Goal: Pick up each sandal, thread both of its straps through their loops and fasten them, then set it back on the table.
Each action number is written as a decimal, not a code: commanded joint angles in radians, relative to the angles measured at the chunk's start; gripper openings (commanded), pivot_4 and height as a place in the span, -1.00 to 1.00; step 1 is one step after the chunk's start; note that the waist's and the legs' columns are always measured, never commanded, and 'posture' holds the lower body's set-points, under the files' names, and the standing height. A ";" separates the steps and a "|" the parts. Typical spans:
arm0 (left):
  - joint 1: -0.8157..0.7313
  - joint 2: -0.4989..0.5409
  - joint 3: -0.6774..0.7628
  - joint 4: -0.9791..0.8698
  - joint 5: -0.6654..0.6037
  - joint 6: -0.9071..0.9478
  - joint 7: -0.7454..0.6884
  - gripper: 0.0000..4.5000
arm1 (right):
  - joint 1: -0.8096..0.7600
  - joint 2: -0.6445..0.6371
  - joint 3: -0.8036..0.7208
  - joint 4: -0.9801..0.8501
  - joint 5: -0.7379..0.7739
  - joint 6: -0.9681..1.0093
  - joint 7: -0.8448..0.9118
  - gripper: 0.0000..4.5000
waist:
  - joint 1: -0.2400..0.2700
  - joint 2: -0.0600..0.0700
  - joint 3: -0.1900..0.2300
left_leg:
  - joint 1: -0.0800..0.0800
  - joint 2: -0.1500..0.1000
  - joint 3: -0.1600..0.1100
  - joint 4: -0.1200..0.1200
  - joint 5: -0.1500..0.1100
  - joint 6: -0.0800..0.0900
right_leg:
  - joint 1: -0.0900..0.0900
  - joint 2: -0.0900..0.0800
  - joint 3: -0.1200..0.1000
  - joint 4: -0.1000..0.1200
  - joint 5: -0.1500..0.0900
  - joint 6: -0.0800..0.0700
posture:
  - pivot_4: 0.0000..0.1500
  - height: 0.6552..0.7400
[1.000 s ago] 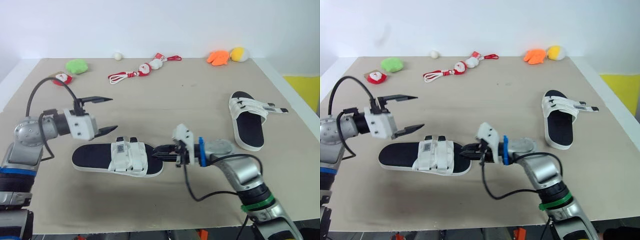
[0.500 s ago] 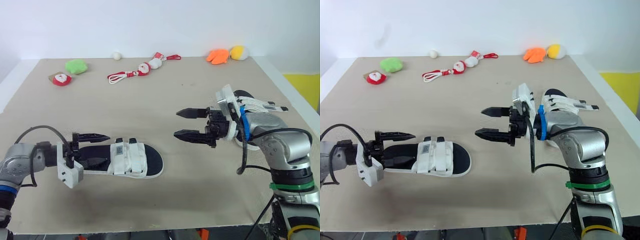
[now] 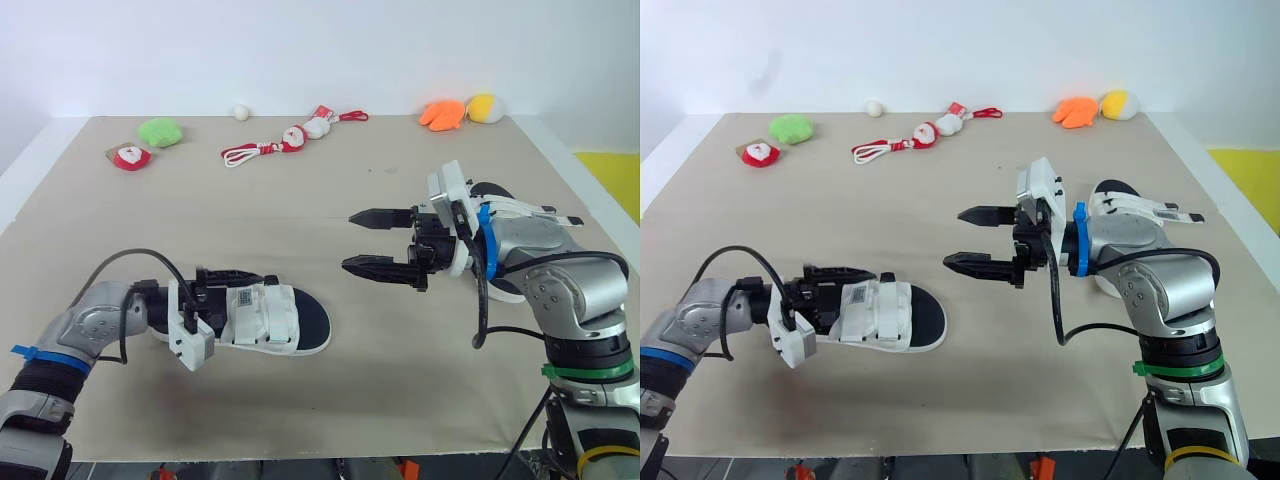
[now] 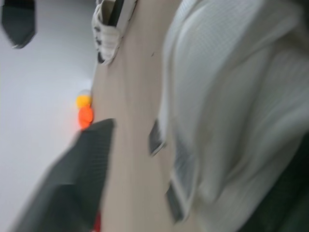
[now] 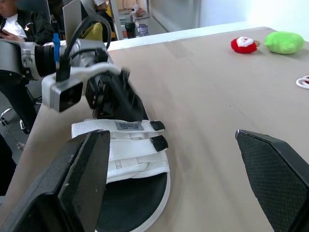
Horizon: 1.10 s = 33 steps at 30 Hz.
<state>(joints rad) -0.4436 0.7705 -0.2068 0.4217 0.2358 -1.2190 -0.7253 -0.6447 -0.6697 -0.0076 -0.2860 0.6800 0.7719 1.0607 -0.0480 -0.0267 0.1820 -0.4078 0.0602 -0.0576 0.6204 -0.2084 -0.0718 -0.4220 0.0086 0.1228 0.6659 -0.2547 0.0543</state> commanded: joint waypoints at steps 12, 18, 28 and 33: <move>-0.070 0.008 0.112 -0.025 0.049 0.442 0.144 -0.99 | -0.082 0.041 -0.044 0.003 0.027 -0.025 -0.119 1.00 | -0.005 0.003 -0.001 | 0.003 0.000 0.000 0.002 0.005 0.007 | 0.002 0.002 0.000 0.001 0.006 0.005 | 1.00 1.00; -0.079 0.038 0.198 -0.055 0.144 0.857 0.248 -0.99 | -0.115 0.118 0.000 0.053 -0.043 -0.060 -0.208 1.00 | -0.017 0.003 -0.001 | 0.001 0.001 -0.001 0.001 0.006 0.010 | -0.001 0.003 0.000 0.002 0.008 0.004 | 1.00 1.00; -0.131 0.020 0.181 0.059 0.280 1.242 0.451 -0.99 | -0.126 0.163 0.045 0.058 -0.033 -0.073 -0.149 1.00 | -0.026 0.002 0.000 | -0.001 0.001 -0.002 -0.001 0.005 0.010 | -0.002 0.003 -0.001 0.002 0.006 0.006 | 1.00 1.00; -0.161 -0.019 0.184 0.081 0.255 1.333 0.487 -0.56 | -0.127 0.166 0.052 0.054 -0.033 -0.069 -0.130 1.00 | -0.026 0.002 0.000 | -0.001 0.001 -0.002 0.000 0.006 0.010 | -0.002 0.003 -0.001 0.002 0.007 0.004 | 1.00 1.00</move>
<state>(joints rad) -0.5812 0.7520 -0.0338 0.5040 0.4930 0.0812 -0.2640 -0.7471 -0.5040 0.0428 -0.2102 0.6408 0.7204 0.9189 -0.0739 -0.0249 0.1816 -0.4087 0.0612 -0.0595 0.6201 -0.2027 -0.0618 -0.4241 0.0113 0.1223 0.6681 -0.2478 0.0583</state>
